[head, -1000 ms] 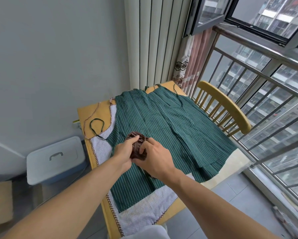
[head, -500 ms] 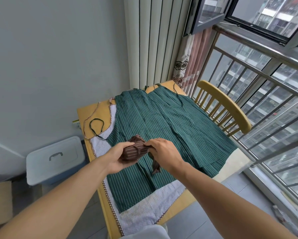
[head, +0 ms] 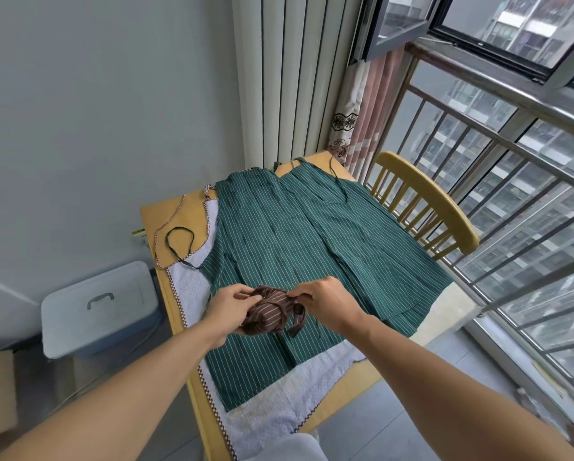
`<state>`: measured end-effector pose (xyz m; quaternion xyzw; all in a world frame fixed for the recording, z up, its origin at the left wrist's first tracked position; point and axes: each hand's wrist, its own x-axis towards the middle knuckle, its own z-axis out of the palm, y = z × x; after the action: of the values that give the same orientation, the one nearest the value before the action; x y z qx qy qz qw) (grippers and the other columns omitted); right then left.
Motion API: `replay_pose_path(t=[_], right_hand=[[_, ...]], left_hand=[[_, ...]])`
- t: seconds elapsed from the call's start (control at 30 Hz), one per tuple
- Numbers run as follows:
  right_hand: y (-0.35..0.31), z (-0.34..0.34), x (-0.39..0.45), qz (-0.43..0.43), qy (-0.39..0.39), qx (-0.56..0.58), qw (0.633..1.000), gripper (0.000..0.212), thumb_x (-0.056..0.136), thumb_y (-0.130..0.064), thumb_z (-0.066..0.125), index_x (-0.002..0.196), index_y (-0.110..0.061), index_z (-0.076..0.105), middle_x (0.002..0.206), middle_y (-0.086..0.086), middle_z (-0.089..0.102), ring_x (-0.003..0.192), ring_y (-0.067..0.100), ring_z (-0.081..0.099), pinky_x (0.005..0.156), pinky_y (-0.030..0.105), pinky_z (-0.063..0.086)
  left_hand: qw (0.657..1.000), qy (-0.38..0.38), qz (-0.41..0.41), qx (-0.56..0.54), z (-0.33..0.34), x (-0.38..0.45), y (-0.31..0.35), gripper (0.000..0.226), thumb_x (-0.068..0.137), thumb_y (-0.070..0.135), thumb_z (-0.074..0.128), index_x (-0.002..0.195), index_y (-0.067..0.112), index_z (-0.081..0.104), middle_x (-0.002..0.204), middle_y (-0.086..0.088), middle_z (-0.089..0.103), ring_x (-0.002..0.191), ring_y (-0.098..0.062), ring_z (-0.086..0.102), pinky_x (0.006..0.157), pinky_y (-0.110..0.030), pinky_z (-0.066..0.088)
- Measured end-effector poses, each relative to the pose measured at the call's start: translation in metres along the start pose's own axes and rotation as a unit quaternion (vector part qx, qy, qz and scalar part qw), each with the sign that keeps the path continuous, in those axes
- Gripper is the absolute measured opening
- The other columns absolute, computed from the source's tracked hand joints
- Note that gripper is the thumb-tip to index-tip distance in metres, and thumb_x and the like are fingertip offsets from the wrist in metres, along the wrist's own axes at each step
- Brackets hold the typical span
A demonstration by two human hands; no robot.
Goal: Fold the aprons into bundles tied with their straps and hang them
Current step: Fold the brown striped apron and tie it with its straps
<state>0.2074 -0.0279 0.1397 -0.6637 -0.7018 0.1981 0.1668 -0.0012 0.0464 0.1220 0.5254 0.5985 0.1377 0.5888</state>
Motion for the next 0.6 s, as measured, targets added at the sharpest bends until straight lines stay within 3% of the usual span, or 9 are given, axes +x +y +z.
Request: replay_pose_path(t=[0.13, 0.27, 0.37, 0.43, 0.5, 0.6], right_hand=[[0.005, 0.013, 0.001, 0.031, -0.010, -0.017, 0.999, 0.024, 0.101, -0.013, 0.060, 0.120, -0.017, 0.075, 0.103, -0.001, 0.079, 0.081, 0.012, 0.074, 0.078, 0.027, 0.060], [0.014, 0.045, 0.004, 0.064, -0.014, -0.046, 0.997, 0.027, 0.100, -0.014, 0.057, 0.119, -0.021, 0.075, 0.097, 0.001, 0.079, 0.077, 0.020, 0.072, 0.076, 0.036, 0.059], [0.018, 0.085, -0.001, 0.095, -0.107, -0.102, 0.984, 0.029, 0.097, -0.011, 0.056, 0.114, -0.021, 0.077, 0.096, 0.009, 0.077, 0.085, 0.030, 0.071, 0.079, 0.039, 0.058], [0.013, 0.109, -0.009, 0.110, -0.166, -0.128, 0.972, 0.025, 0.096, -0.010, 0.054, 0.107, -0.015, 0.076, 0.097, 0.011, 0.073, 0.089, 0.034, 0.069, 0.076, 0.040, 0.053], [0.012, 0.126, -0.019, 0.127, -0.157, -0.123, 0.972, 0.026, 0.098, -0.013, 0.052, 0.105, -0.018, 0.076, 0.101, 0.006, 0.067, 0.089, 0.032, 0.067, 0.070, 0.038, 0.049], [0.017, 0.132, -0.031, 0.167, -0.109, -0.115, 0.973, 0.024, 0.099, -0.026, 0.051, 0.100, -0.027, 0.076, 0.097, -0.003, 0.059, 0.084, 0.025, 0.066, 0.059, 0.035, 0.041]], left_hand=[[0.981, 0.101, 0.072, 0.153, 0.016, 0.011, -0.015, 0.013, 0.096, 0.031, 0.069, 0.098, 0.021, 0.077, 0.105, 0.001, 0.074, 0.093, -0.021, 0.069, 0.069, -0.038, 0.063], [0.953, 0.164, 0.113, 0.228, 0.032, 0.016, -0.035, 0.016, 0.100, 0.033, 0.062, 0.097, 0.021, 0.072, 0.089, 0.005, 0.069, 0.072, -0.010, 0.061, 0.049, -0.024, 0.041], [0.939, 0.145, 0.071, 0.302, 0.048, 0.015, -0.081, 0.019, 0.100, 0.039, 0.061, 0.090, 0.023, 0.067, 0.073, 0.008, 0.062, 0.059, -0.008, 0.054, 0.043, -0.023, 0.034], [0.920, 0.113, 0.055, 0.371, 0.058, 0.010, -0.109, 0.022, 0.097, 0.047, 0.063, 0.085, 0.029, 0.064, 0.075, 0.011, 0.062, 0.065, -0.010, 0.056, 0.055, -0.027, 0.045], [0.904, 0.110, 0.075, 0.405, 0.060, 0.008, -0.123, 0.022, 0.093, 0.049, 0.066, 0.083, 0.030, 0.060, 0.082, 0.013, 0.058, 0.078, -0.011, 0.055, 0.071, -0.031, 0.048], [0.898, 0.086, 0.185, 0.390, 0.054, 0.016, -0.128, 0.033, 0.082, 0.035, 0.080, 0.074, 0.028, 0.048, 0.074, 0.014, 0.048, 0.073, -0.011, 0.049, 0.069, -0.030, 0.044]])
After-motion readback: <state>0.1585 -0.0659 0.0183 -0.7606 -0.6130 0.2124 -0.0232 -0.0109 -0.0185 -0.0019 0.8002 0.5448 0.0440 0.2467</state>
